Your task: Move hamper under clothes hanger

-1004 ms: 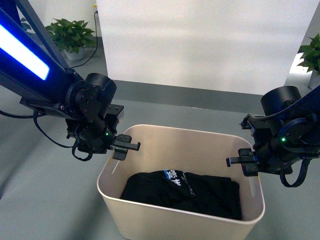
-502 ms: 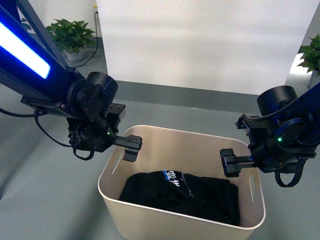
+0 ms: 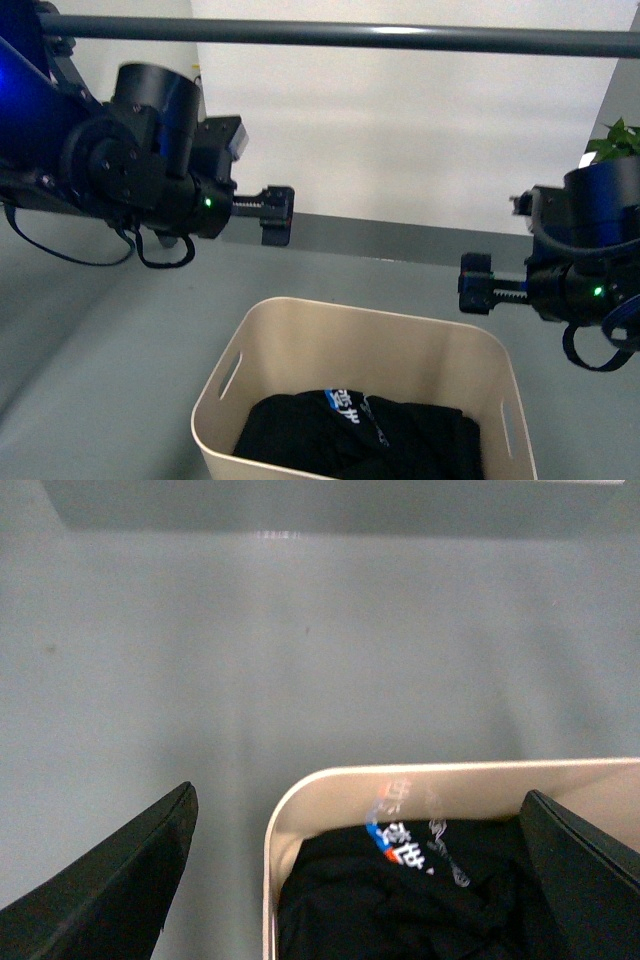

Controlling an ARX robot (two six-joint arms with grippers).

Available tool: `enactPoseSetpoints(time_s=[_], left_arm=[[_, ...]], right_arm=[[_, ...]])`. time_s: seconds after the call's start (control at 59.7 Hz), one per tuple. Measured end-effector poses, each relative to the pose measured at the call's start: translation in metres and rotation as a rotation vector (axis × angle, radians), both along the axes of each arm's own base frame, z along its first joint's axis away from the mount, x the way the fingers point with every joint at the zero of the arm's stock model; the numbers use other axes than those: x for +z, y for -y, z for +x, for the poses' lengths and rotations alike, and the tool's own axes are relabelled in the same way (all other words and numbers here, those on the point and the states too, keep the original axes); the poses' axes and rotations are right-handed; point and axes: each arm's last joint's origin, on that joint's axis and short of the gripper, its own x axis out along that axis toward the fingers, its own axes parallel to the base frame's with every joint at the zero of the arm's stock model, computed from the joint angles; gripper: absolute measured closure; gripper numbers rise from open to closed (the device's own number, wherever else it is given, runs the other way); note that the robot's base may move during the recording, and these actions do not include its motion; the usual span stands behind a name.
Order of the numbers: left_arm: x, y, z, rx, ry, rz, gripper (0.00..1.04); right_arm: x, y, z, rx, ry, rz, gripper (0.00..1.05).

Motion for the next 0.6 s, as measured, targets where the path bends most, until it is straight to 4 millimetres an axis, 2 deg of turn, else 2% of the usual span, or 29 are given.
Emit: enactPoseSetpoints(time_s=[0.117, 0.452, 0.603], left_arm=[[0.033, -0.001, -0.009, -0.008, 0.076, -0.010, 0.07], [0.074, -0.009, -0.043, -0.017, 0.193, 0.042, 0.07], [0.109, -0.018, -0.064, -0.003, 0.308, 0.044, 0.07]], right_arm=[[0.036, 0.002, -0.006, -0.010, 0.094, -0.004, 0.08], [0.099, 0.009, -0.038, -0.022, 0.248, -0.076, 0.08], [0.136, 0.012, -0.055, -0.031, 0.356, -0.110, 0.08]])
